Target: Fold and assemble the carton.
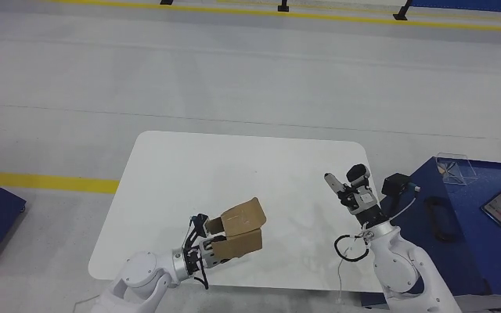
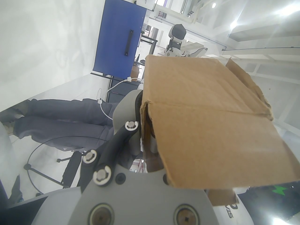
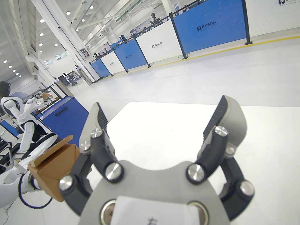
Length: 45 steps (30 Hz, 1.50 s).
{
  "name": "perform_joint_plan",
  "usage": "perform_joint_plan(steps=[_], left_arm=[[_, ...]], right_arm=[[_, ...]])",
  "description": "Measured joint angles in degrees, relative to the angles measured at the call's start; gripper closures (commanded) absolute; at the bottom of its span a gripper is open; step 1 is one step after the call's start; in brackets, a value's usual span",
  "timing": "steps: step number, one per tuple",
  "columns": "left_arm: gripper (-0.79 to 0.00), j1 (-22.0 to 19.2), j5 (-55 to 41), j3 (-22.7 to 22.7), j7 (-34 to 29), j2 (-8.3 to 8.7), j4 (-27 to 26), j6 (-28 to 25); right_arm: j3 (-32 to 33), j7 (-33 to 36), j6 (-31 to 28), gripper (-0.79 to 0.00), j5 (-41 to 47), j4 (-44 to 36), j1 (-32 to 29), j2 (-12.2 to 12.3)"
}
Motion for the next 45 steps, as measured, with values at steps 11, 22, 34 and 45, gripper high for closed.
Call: perform_joint_plan(steps=[11, 22, 34, 45], left_arm=[[0.000, 7.4, -18.4, 4.9, 38.7, -2.46, -26.5, 27.4], [0.000, 4.1, -55.5, 15.4, 99.8, -9.78, -30.5, 5.0], [0.000, -18.8, -60.1, 22.0, 132.0, -17.35, -3.7, -16.1], [-0.785, -26.8, -72.1, 25.6, 127.1, -22.90, 13.1, -16.6]], right_arm=[[0.0, 0.0, 0.0, -0.785, 0.0, 0.0, 0.0, 0.0], [0.0, 0.0, 0.0, -0.785, 0.0, 0.0, 0.0, 0.0], [0.0, 0.0, 0.0, -0.785, 0.0, 0.0, 0.0, 0.0], [0.0, 0.0, 0.0, -0.785, 0.0, 0.0, 0.0, 0.0]])
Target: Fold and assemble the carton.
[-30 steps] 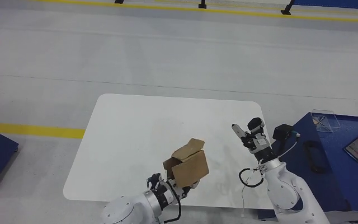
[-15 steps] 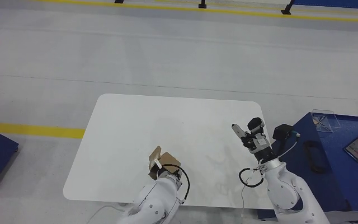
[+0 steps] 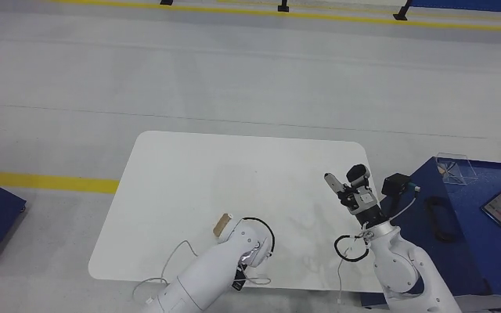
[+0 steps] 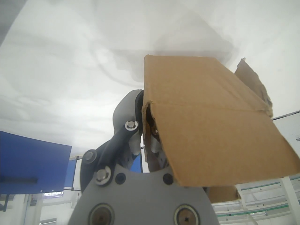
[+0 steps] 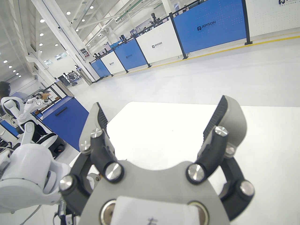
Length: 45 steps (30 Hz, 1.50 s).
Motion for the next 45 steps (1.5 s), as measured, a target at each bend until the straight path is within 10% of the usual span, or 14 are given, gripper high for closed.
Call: perform_joint_plan(steps=[5, 10, 18, 27, 39, 45], left_arm=[[-0.785, 0.4, -0.9, -0.8, -1.6, -0.58, -2.8, 1.9], [-0.785, 6.6, 3.1, -6.1, -4.5, 1.61, -18.3, 7.8], [-0.785, 28.2, 19.5, -21.5, -30.0, 9.02, -43.7, 43.6], [-0.785, 40.2, 44.0, -31.1, -66.7, 13.13, -40.4, 53.9], [-0.785, 39.2, 46.3, -32.3, -62.5, 13.64, -38.7, 53.0], [-0.785, 38.0, 69.1, -26.9, -54.8, 14.99, -39.3, 65.9]], right_arm=[[0.0, 0.0, 0.0, -0.785, 0.0, 0.0, 0.0, 0.0], [0.0, 0.0, 0.0, -0.785, 0.0, 0.0, 0.0, 0.0], [-2.7, 6.6, 2.3, -0.785, -6.5, 0.7, 1.2, 0.0], [-12.3, 14.6, 5.8, -0.785, -11.2, 4.8, 7.4, -1.2], [-14.2, 24.8, 4.0, -0.785, -3.0, 7.4, 9.9, -1.4], [-18.7, 27.9, 6.7, -0.785, -12.0, 10.2, 12.0, -2.0]])
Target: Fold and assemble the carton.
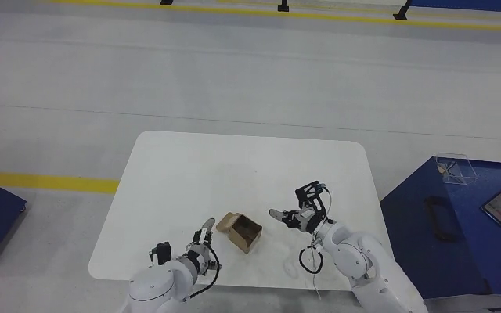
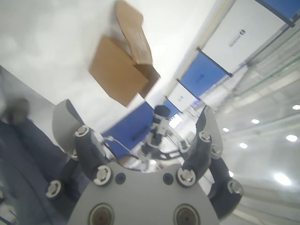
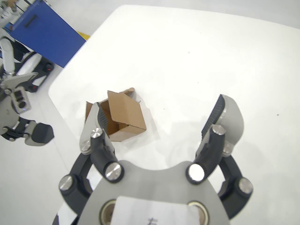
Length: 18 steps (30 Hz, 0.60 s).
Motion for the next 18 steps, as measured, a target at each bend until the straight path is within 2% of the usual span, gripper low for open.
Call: perform_joint_plan(steps=[3, 9, 18], left_arm=[[-0.785, -2.7, 6.2, 4.6, 1.6, -0.18, 2.9, 5.6], [-0.785, -7.1, 10.8, 13.0, 5.2, -1.54, 9.9, 6.0], [-0.785, -9.0, 9.0, 15.6, 8.3, -3.38, 11.8, 6.0]], right_arm=[[-1.8, 0.8, -0.2, -0.785, -0.7, 1.6, 0.9, -0.3], [-4.9, 0.9, -0.4, -0.785, -1.9, 4.2, 2.1, -1.0], [-7.9, -0.5, -0.3, -0.785, -1.9, 7.6, 4.4, -2.0]])
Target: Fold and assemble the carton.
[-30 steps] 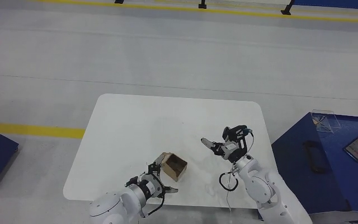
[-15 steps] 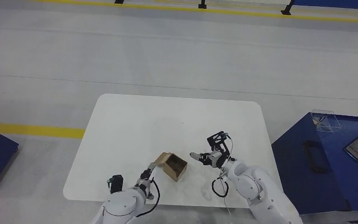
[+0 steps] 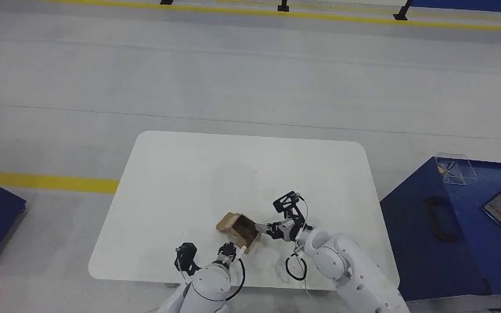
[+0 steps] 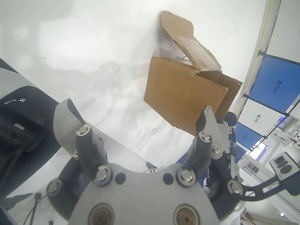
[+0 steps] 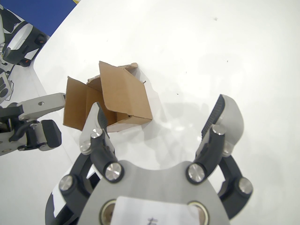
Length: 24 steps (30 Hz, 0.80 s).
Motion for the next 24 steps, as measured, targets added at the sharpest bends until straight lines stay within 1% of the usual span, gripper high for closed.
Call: perform_joint_plan(steps=[4, 8, 15, 24], left_arm=[[-0.785, -0.8, -0.5, 0.6, 0.6, -0.57, 1.3, 0.0], [-0.785, -2.3, -1.5, 1.8, 0.8, -1.26, 3.0, 0.0], [-0.785, -4.8, -3.8, 3.7, 3.0, -2.87, 6.6, 0.0], [-0.785, -6.2, -7.5, 3.0, 5.3, -3.84, 9.4, 0.0]], right_arm=[[1.6, -2.1, 0.4, -0.785, 1.6, -1.2, -0.5, 0.0], [2.5, -1.3, 1.3, -0.785, 0.7, -1.5, -0.5, 0.1], [0.0, -0.8, 2.5, -0.785, -2.2, 0.8, 1.0, -0.6], [-3.7, 0.2, 3.7, -0.785, -3.8, 5.8, 3.9, -1.9]])
